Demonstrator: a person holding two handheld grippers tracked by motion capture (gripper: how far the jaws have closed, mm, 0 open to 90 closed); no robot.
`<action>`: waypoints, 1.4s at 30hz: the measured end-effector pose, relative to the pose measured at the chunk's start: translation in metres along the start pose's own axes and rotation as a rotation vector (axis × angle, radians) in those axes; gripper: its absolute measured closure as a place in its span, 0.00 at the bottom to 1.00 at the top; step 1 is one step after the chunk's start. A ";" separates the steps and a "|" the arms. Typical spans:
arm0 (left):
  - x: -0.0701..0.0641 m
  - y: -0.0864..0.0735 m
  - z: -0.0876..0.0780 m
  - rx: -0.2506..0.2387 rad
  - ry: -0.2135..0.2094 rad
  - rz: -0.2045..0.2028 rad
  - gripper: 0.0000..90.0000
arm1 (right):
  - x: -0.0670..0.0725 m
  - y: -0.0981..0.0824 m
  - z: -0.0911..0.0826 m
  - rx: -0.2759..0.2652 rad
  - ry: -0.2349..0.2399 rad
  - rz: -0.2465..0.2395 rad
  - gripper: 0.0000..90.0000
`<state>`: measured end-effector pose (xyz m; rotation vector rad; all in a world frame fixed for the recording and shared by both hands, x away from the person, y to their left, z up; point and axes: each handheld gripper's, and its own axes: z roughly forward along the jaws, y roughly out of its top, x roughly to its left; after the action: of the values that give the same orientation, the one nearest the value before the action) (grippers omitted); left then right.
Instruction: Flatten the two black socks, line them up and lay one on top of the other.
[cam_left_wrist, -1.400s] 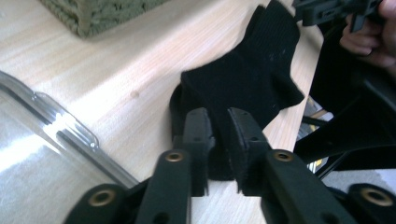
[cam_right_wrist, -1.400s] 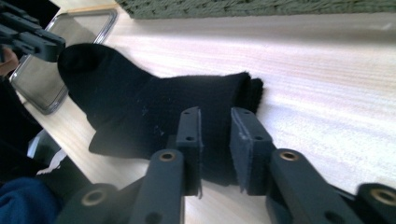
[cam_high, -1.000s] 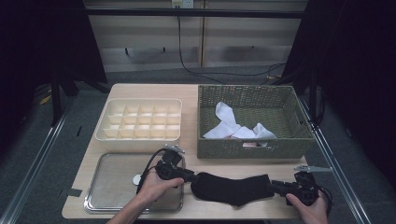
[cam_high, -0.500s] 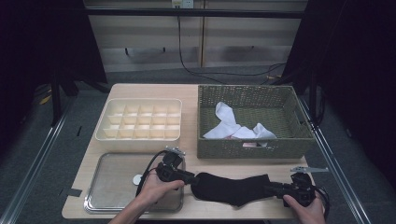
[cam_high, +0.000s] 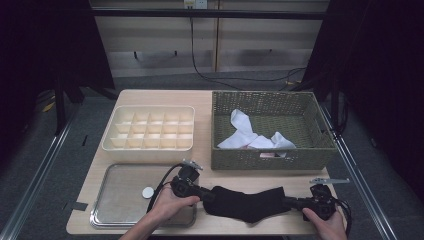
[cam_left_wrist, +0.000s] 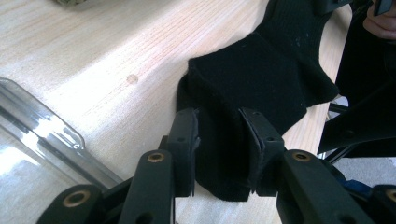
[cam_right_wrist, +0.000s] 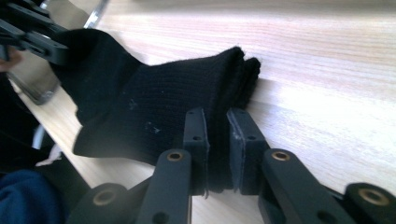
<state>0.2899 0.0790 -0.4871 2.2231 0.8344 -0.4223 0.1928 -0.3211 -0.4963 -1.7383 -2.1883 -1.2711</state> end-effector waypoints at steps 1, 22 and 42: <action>0.000 0.000 0.000 -0.001 -0.005 -0.003 0.75 | -0.001 0.000 -0.001 -0.007 0.007 -0.001 0.89; -0.009 0.012 0.013 0.010 -0.013 0.024 0.88 | -0.002 0.012 -0.037 -0.108 0.015 -0.005 0.90; -0.014 0.019 0.021 -0.013 -0.039 0.023 0.94 | 0.021 0.027 -0.050 -0.157 0.024 -0.062 0.90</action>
<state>0.2917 0.0473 -0.4849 2.2040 0.7878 -0.4463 0.1866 -0.3363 -0.4380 -1.7088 -2.2001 -1.5073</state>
